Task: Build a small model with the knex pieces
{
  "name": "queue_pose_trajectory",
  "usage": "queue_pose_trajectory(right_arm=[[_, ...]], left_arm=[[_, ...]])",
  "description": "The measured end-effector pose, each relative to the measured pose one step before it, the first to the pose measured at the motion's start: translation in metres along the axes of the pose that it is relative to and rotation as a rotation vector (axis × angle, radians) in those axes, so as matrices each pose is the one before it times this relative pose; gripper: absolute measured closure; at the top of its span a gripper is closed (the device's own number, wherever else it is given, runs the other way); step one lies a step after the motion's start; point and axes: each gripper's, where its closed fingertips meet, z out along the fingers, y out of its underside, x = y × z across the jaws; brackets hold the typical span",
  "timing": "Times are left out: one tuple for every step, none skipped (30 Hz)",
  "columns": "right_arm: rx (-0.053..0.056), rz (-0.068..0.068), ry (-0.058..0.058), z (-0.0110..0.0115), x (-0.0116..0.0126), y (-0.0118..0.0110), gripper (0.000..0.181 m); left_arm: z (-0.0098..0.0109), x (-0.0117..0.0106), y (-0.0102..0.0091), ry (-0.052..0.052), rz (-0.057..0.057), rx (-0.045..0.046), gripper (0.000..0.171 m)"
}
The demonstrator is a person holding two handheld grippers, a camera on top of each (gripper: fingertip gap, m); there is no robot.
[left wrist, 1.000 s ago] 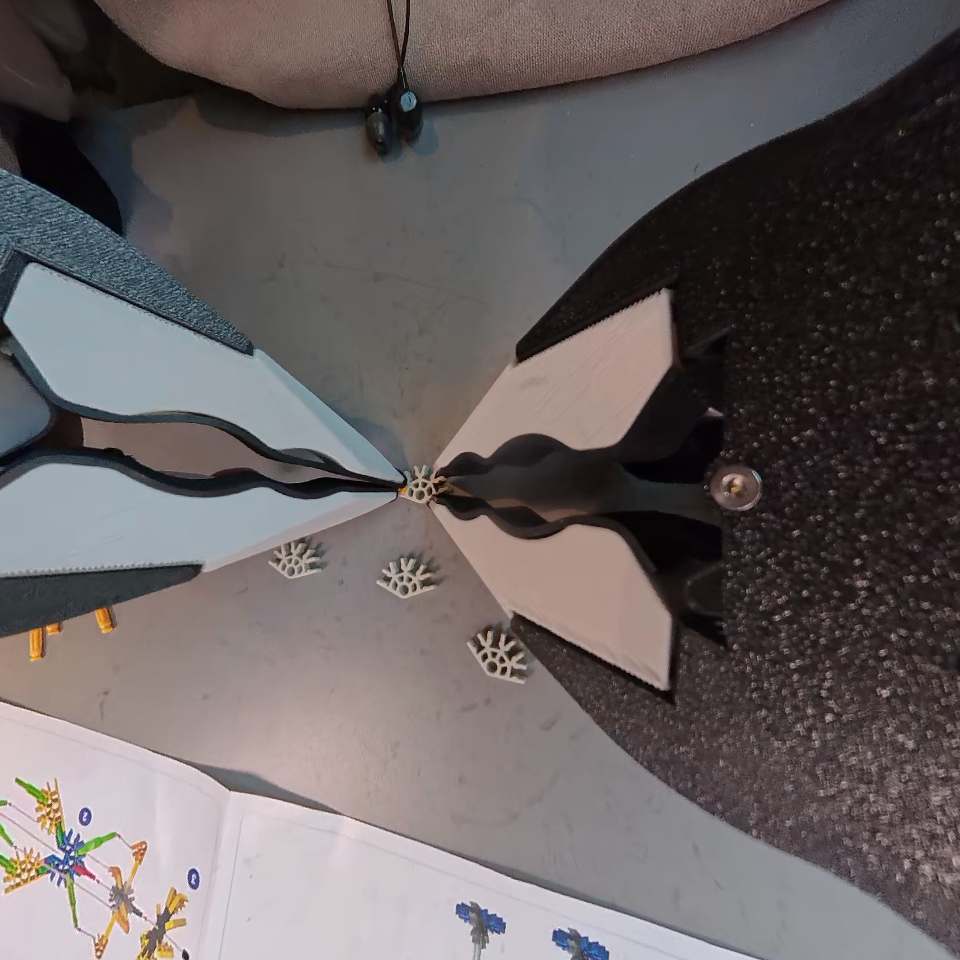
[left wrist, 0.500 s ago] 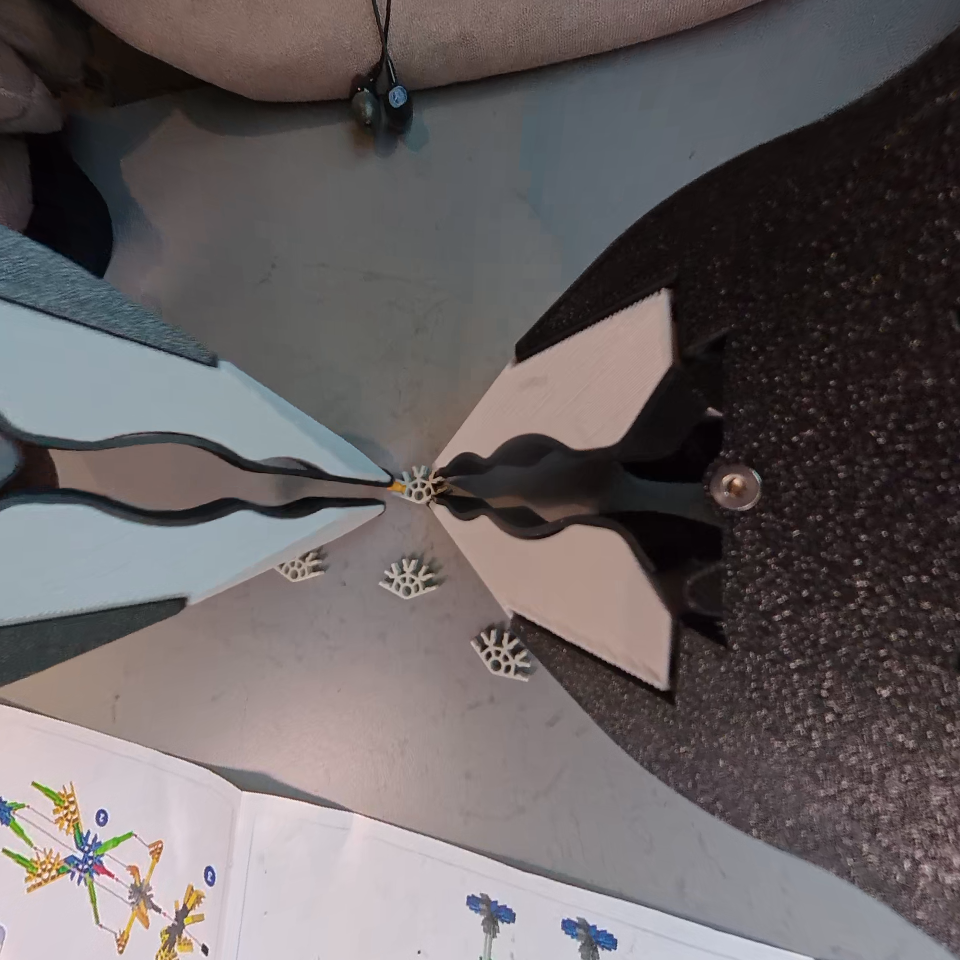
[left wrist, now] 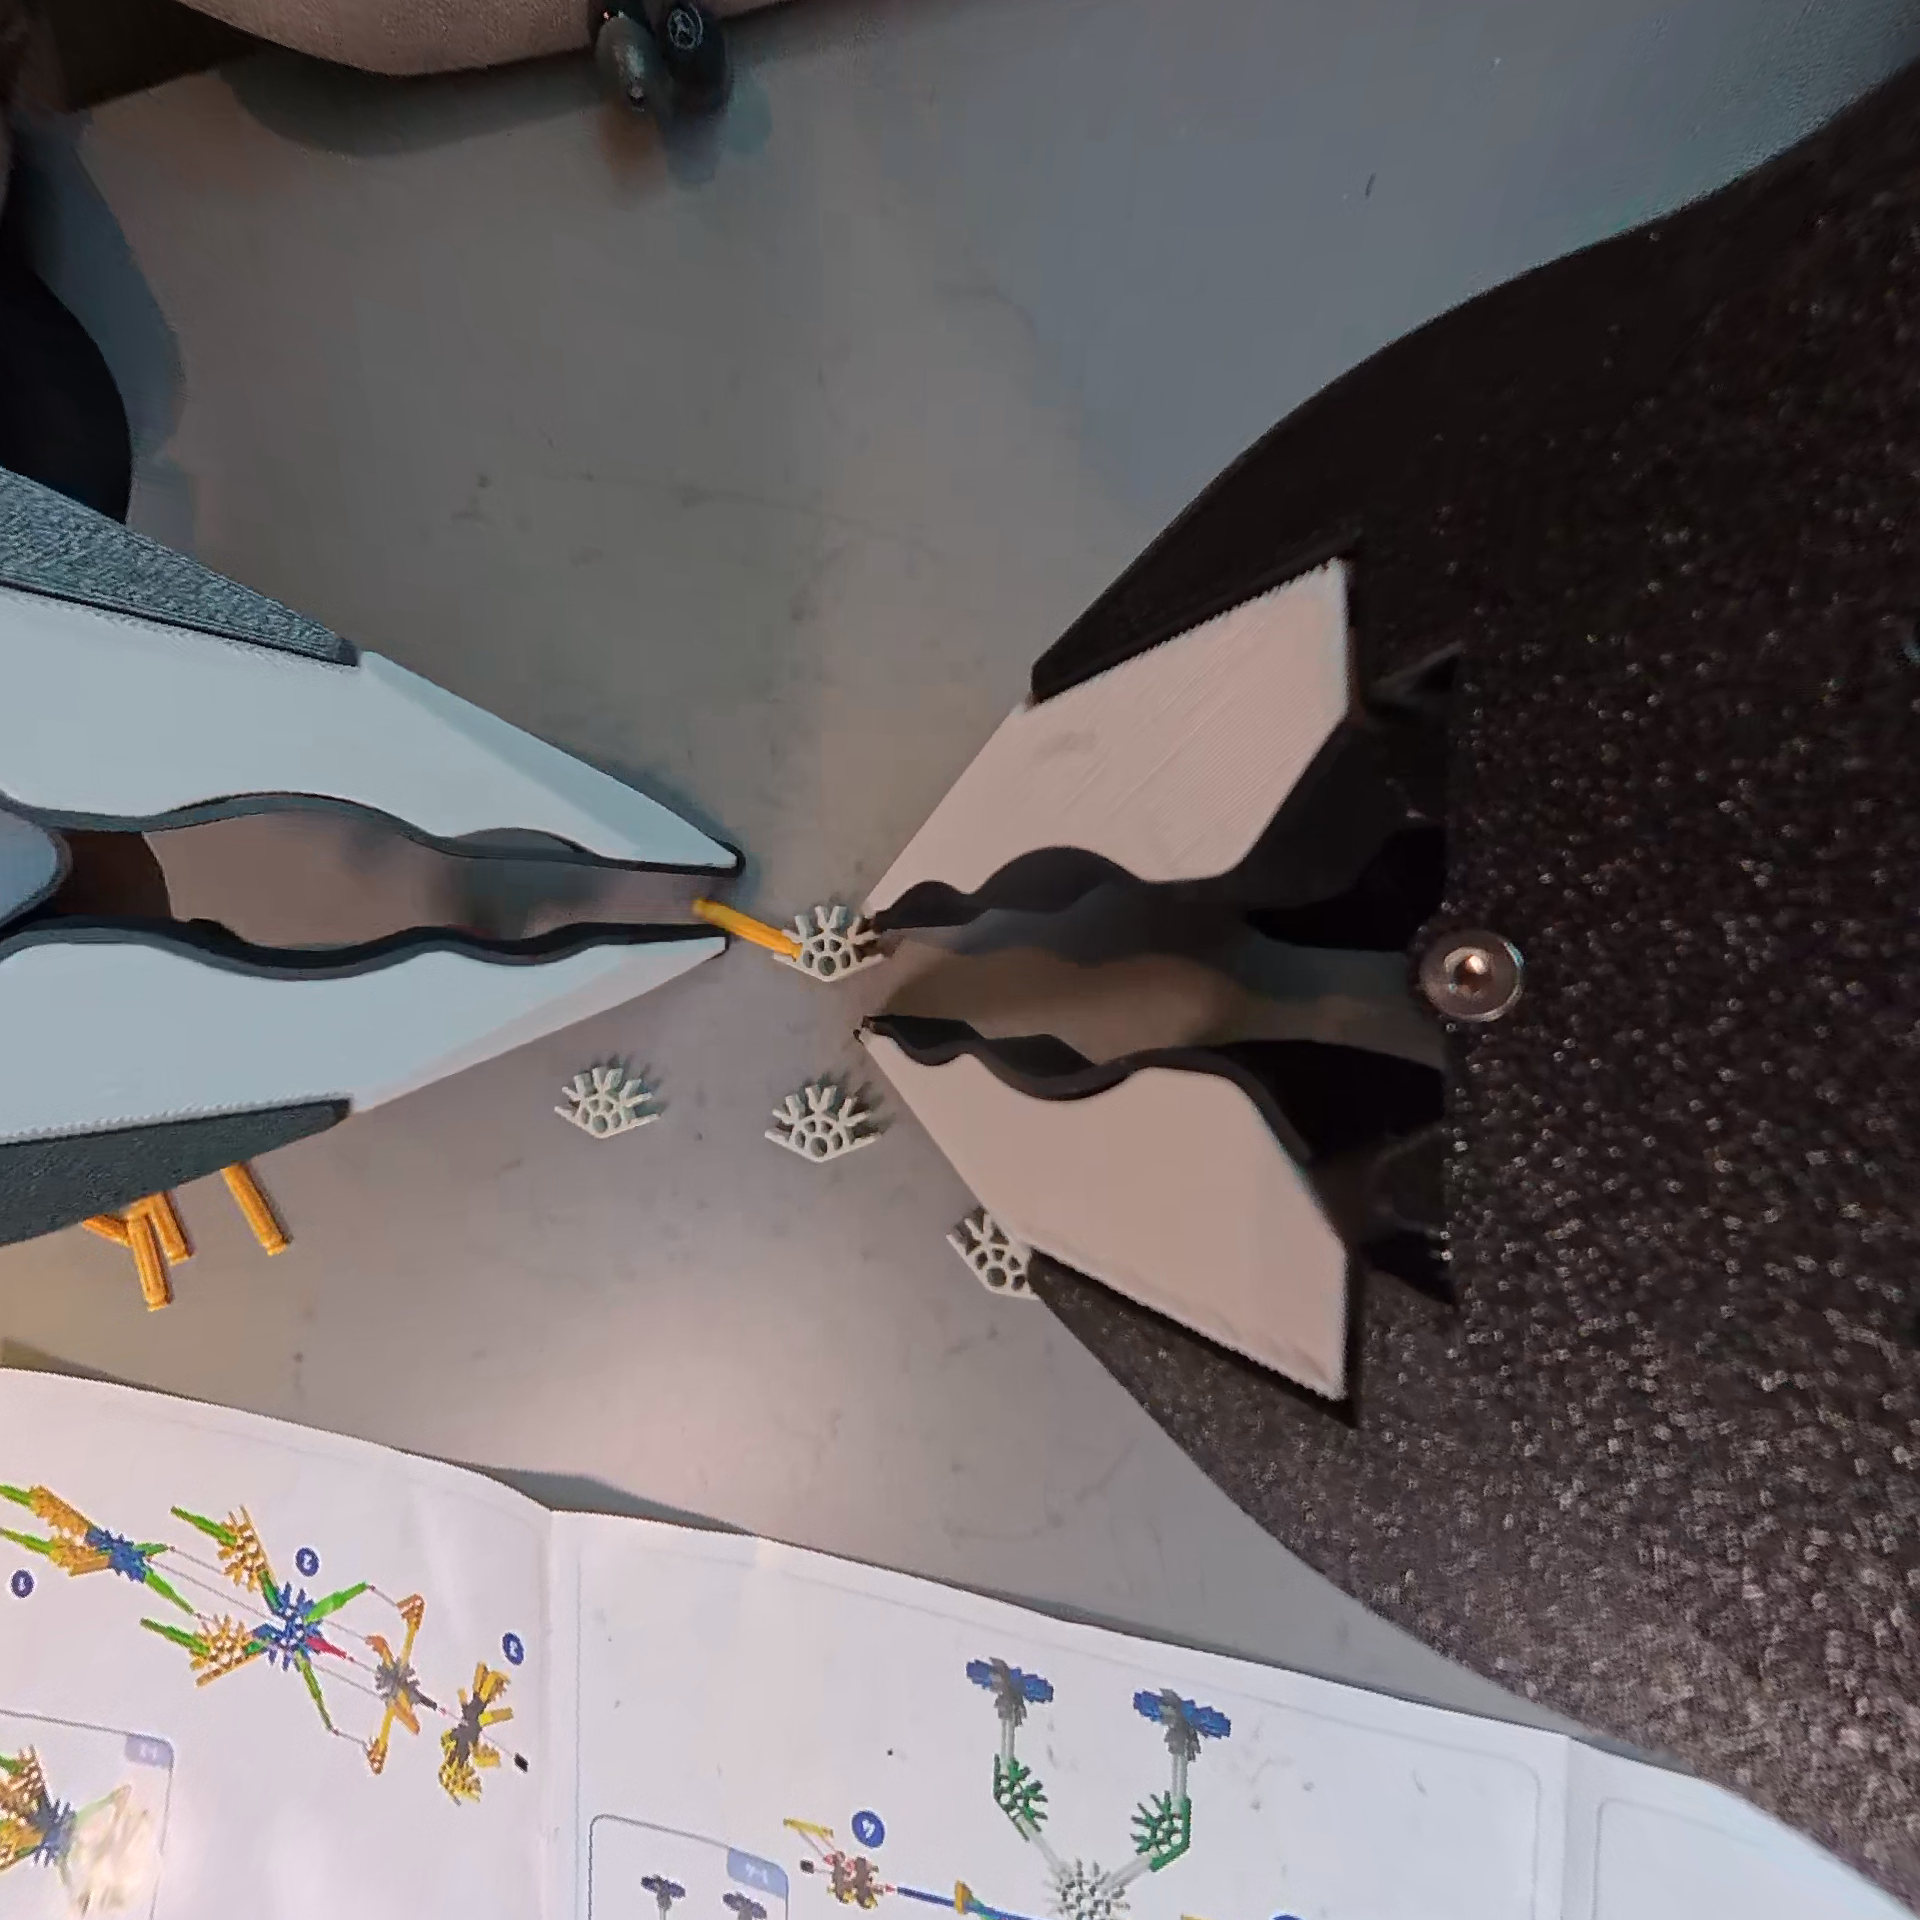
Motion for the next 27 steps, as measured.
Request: queue_pose_trajectory(right_arm=[[-0.0028, -0.0125, 0.0231, -0.0001, 0.00177, 0.00005, 0.176], [-0.0124, -0.0112, 0.0055, -0.00057, -0.00107, 0.00073, 0.177], [-0.0139, -0.0088, 0.0039, -0.00042, -0.00153, 0.00069, 0.178], [-0.0098, -0.0138, 0.0055, -0.0001, -0.00161, 0.0002, 0.178], [-0.0083, -0.0147, 0.0051, 0.00004, -0.00187, -0.00016, 0.178], [-0.0058, -0.0205, -0.0014, 0.00018, -0.0029, -0.00057, 0.177], [-0.0026, -0.024, -0.0098, 0.00022, -0.00445, -0.00064, 0.176], [0.0001, -0.0201, -0.007, 0.00029, -0.00358, -0.00085, 0.175], [-0.0001, -0.0169, -0.0014, 0.00005, -0.00191, -0.00045, 0.174], [-0.0006, -0.0175, -0.0018, -0.00073, -0.00111, 0.00063, 0.174], [0.0063, -0.0164, -0.0141, -0.00167, -0.00186, 0.00047, 0.171], [0.0221, -0.0099, -0.0196, -0.00285, -0.00179, -0.00131, 0.169], [0.0338, -0.0101, -0.0149, -0.00421, -0.00025, -0.00258, 0.168], [0.0376, -0.0126, -0.0077, -0.00545, 0.0011, -0.00272, 0.166], [0.0329, -0.011, 0.0003, -0.00658, 0.00282, -0.00139, 0.164], [0.0262, -0.0075, 0.0097, -0.00731, 0.00455, 0.00017, 0.161], [0.0201, 0.0005, 0.0227, -0.00805, 0.00708, 0.00177, 0.161], [0.0136, 0.0096, 0.0318, -0.00833, 0.00902, 0.00331, 0.16], [0.0103, 0.0181, 0.0321, -0.00787, 0.00967, 0.00441, 0.158], [0.0044, 0.0231, 0.0268, -0.00713, 0.00923, 0.00579, 0.158], [-0.0027, 0.0242, 0.0274, -0.00588, 0.00954, 0.00713, 0.157], [-0.0133, 0.0227, 0.0351, -0.00433, 0.01059, 0.00855, 0.156], [-0.0169, 0.0175, 0.0303, -0.00277, 0.00929, 0.00867, 0.155], [-0.0143, 0.0148, 0.0162, -0.00144, 0.00622, 0.00754, 0.153], [-0.0135, 0.0128, 0.011, -0.00081, 0.00474, 0.00629, 0.151], [-0.0154, 0.0096, 0.0109, -0.00044, 0.00401, 0.00543, 0.148], [-0.0189, 0.0059, 0.0114, -0.00068, 0.00346, 0.00503, 0.144]], left_arm=[[-0.00002, 0.00008, 0.0, -0.0011, -0.0002, -0.00157, 0.155], [0.00009, 0.00025, -0.00001, -0.0001, -0.0004, -0.00097, 0.155], [0.00013, 0.00032, -0.00001, 0.0014, -0.0011, -0.00142, 0.156], [0.00006, 0.00031, -0.00009, 0.0017, -0.0023, -0.00115, 0.156], [0.0002, 0.00047, -0.00011, 0.0022, -0.0027, -0.00091, 0.158], [0.00018, 0.00067, -0.00015, 0.0029, -0.0018, -0.00019, 0.159], [0.00047, 0.00017, -0.00041, -0.0008, 0.0006, 0.00156, 0.16], [0.0007, 0.00027, -0.0007, -0.0015, 0.001, 0.00262, 0.16], [0.00067, 0.00102, -0.0006, 0.0028, 0.001, 0.00174, 0.162], [0.00062, 0.00066, -0.00055, 0.0003, 0.0022, 0.00159, 0.163], [0.00058, 0.00038, -0.00048, -0.0027, 0.0034, 0.00105, 0.165], [0.00056, 0.0003, -0.00054, -0.0028, 0.0038, 0.0003, 0.166], [0.00054, 0.0003, -0.00051, -0.0028, 0.0038, 0.00006, 0.167], [0.00062, 0.00048, -0.00048, -0.0028, 0.0044, 0.00038, 0.168], [0.00055, 0.00019, -0.0006, -0.0036, 0.005, 0.00085, 0.168], [0.00063, 0.00002, -0.00056, -0.0048, 0.0052, 0.0011, 0.169], [0.0007, -0.00018, -0.00066, -0.0057, 0.005, 0.00155, 0.169], [0.00077, -0.0002, -0.00059, -0.0052, 0.003, 0.00161, 0.169], [0.00058, -0.00013, -0.00057, -0.0045, 0.0022, 0.00017, 0.169], [0.00072, -0.00016, -0.00068, -0.0045, 0.0027, -0.00011, 0.169], [0.00077, 0.00001, -0.00061, -0.0045, 0.0036, -0.00009, 0.169], [0.00087, 0.00009, -0.00083, -0.0035, 0.0045, -0.00015, 0.169], [0.001, 0.00019, -0.00083, -0.0031, 0.0047, -0.00011, 0.169], [0.00102, 0.00018, -0.00097, -0.003, 0.0042, -0.00027, 0.17], [0.00114, 0.0003, -0.00094, -0.0028, 0.0037, -0.0004, 0.17], [0.00114, 0.00038, -0.00094, -0.0032, 0.0038, -0.00065, 0.171], [0.00114, 0.00058, -0.00094, -0.0034, 0.0043, -0.00125, 0.171]])
